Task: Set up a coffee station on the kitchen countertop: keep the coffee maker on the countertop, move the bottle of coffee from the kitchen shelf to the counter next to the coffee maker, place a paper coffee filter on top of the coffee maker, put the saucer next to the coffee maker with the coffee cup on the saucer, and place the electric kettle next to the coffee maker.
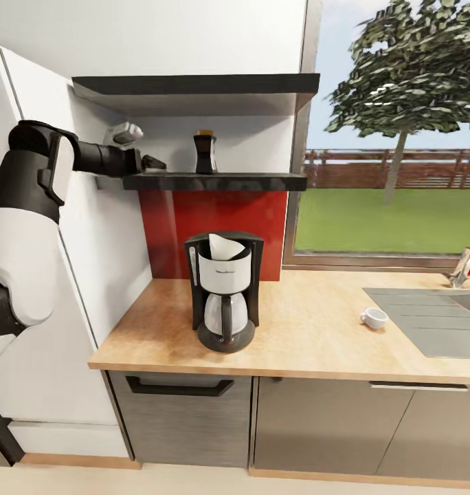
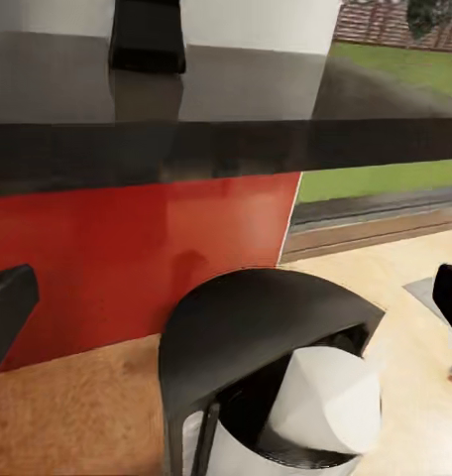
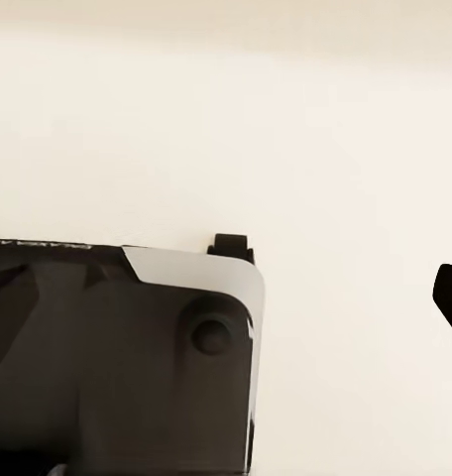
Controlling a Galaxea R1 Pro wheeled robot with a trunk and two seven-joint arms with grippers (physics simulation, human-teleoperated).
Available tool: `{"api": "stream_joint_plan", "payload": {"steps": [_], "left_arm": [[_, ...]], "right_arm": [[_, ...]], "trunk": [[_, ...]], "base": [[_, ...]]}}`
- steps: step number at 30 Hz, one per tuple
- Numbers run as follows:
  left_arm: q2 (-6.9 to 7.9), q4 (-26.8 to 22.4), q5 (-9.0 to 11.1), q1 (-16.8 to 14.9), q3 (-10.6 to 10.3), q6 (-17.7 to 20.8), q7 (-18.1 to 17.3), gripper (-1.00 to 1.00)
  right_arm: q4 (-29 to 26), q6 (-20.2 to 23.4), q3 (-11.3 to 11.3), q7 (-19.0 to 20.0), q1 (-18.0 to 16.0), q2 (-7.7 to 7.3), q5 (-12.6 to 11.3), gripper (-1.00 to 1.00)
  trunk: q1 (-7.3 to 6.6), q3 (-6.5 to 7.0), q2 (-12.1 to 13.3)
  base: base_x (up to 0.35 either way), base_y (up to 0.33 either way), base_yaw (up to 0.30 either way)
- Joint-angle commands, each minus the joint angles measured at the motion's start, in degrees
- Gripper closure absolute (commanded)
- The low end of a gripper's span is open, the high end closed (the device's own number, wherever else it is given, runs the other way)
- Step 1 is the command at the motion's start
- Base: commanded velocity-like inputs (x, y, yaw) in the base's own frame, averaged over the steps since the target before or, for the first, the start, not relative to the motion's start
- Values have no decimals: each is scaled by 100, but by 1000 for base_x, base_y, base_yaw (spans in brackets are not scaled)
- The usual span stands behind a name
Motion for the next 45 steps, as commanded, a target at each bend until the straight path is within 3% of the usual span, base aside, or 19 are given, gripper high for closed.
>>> {"api": "stream_joint_plan", "payload": {"steps": [1, 4, 6, 9, 10, 11, 13, 18, 21, 23, 25, 30, 31, 33, 35, 38, 45], "left_arm": [[-123, 10, -62, -83, 12, 14, 357, -100], [-463, 11, -75, -212, 9, -2, 1317, -100], [-863, 2, -81, -248, 8, -162, 2448, -100], [-1177, 15, -75, -259, 1, -416, 3388, -100], [-1372, 20, -73, -259, -71, -562, 3926, -100], [-1423, 21, -72, -258, -120, -595, 4075, -100], [-1551, 24, -71, -256, -412, -678, 4499, -100], [-1628, 34, -34, -278, -793, -753, 4771, -100], [-1625, 114, -36, -323, -843, -970, 4815, -100], [-1618, 476, -36, -450, -856, -1277, 4833, -100], [-1623, 798, -35, -539, -855, -1577, 4847, -100], [-1630, 905, -32, -548, -829, -1728, 4854, -100], [-1636, 1009, -11, -529, -812, -2121, 5328, -100], [-1631, 1254, 5, -560, -798, -2340, 5406, -100], [-1618, 1701, 57, -670, -557, -2518, 5449, -100], [-1611, 1802, 54, -697, -452, -2749, 5457, -100], [-1637, 1778, 33, -675, -435, -2947, 5705, -100]], "right_arm": [[-14, 33, 48, 12, 47, -5, -60, -100], [-17, 30, 50, -56, 146, -7, -62, -100], [-18, 22, 52, -113, 232, 19, -73, -100], [-18, 16, 53, -133, 277, 74, -82, -100], [-18, -19, 53, -140, 296, 111, -86, -100], [-18, -42, 53, -141, 300, 119, -86, -100], [-18, -153, 52, -144, 320, 138, -85, -100], [-18, -268, 51, -149, 332, 149, -81, -100], [-18, -284, 47, -150, 333, 144, -81, -100], [-18, -290, 45, -153, 334, 139, -80, -100], [-18, -292, 45, -154, 338, 135, -80, -100], [-18, -292, 45, -154, 349, 133, -80, -100], [-18, -286, 45, -309, 351, 51, -76, -100], [-18, -285, 45, -358, 352, -9, -69, -100], [-16, -284, 45, -384, 357, -42, -60, -100], [-13, -284, 45, -390, 375, -49, -55, -100], [-15, -283, 50, -375, 413, -47, -54, -100]], "trunk": [[2, -3, -4], [2, -3, -4], [2, -3, -4], [2, -3, -4], [2, -3, -4], [2, -3, -4], [2, -3, -4], [2, -3, -4], [2, -3, -4], [2, -3, -4], [2, -3, -4], [2, -3, -4], [2, -3, -4], [2, -3, -4], [2, -3, -4], [2, -3, -4], [2, -3, -4]], "base": [[0, 0, 0], [0, 0, 0], [0, 0, 0], [0, 0, 0], [0, 0, 0], [0, 0, 0], [0, 0, 0], [0, 0, 0], [0, 0, 0], [0, 0, 0], [0, 0, 0], [0, 0, 0], [0, 0, 0], [0, 0, 0], [0, 0, 0], [0, 0, 0], [0, 0, 0]]}}
